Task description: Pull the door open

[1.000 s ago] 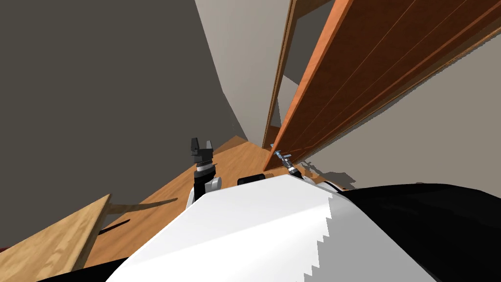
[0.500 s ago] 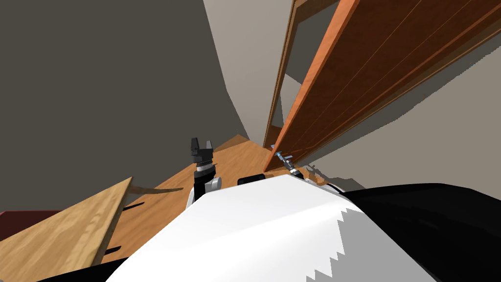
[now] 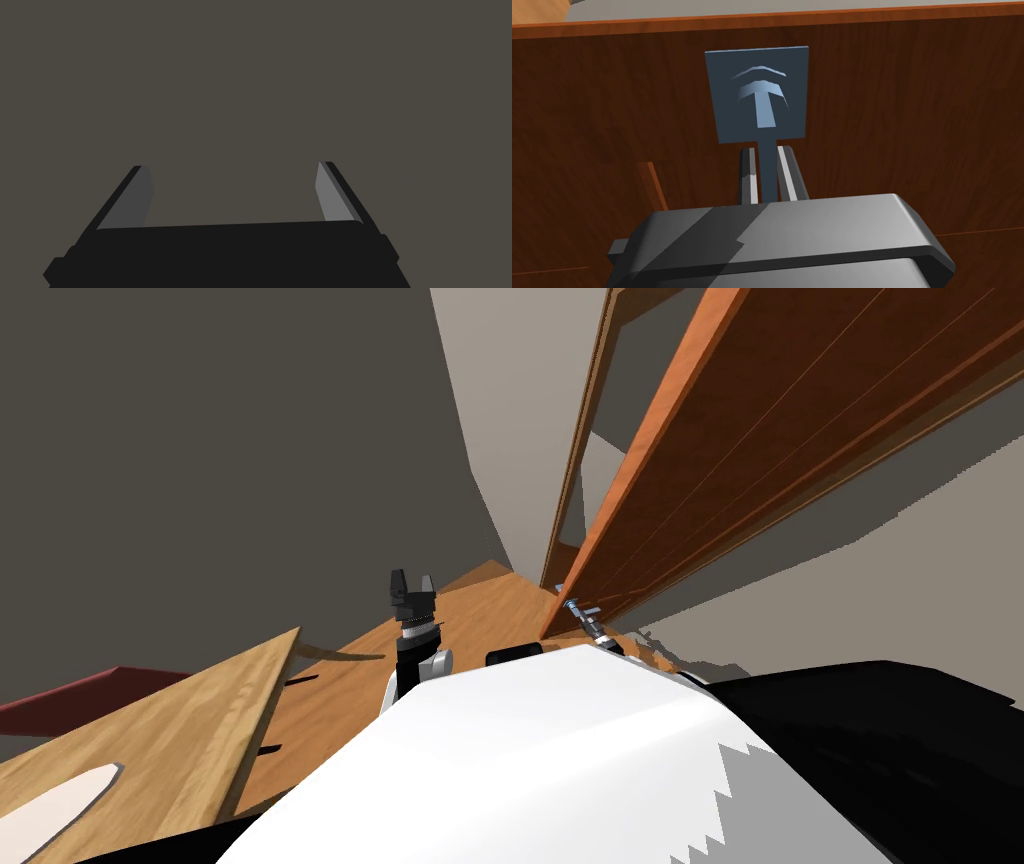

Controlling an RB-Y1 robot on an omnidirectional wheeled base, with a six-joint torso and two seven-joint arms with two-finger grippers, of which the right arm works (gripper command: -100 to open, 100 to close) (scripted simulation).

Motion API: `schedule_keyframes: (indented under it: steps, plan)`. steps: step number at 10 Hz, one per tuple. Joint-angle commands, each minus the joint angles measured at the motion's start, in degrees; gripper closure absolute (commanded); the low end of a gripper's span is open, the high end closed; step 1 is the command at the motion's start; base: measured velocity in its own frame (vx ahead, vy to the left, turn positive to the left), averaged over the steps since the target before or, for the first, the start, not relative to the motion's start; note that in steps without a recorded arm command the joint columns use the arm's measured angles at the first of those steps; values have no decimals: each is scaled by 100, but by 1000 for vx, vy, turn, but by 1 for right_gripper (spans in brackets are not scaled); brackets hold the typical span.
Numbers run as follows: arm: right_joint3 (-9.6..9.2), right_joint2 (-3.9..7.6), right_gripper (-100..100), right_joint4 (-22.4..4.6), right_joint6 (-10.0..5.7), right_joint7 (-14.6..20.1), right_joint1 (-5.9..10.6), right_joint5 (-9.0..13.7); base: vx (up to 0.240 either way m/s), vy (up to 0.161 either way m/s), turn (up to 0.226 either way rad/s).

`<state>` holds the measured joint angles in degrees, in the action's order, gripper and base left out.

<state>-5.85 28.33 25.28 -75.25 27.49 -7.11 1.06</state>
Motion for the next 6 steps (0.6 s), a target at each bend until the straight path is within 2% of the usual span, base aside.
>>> schedule_keyframes:
  steps: [1,3,4,5,6]
  plan:
    - [5,4,100,-286,-286,14,286,5,-124,-48,74]
    - [5,4,100,-730,-337,14,321,5,-34,-12,2]
    - [4,25,100,-765,-424,24,275,14,-82,-20,165]
    - [4,25,100,-709,-424,24,275,14,-111,-29,68]
    - [4,25,100,-765,-424,24,275,14,-57,-11,-4]
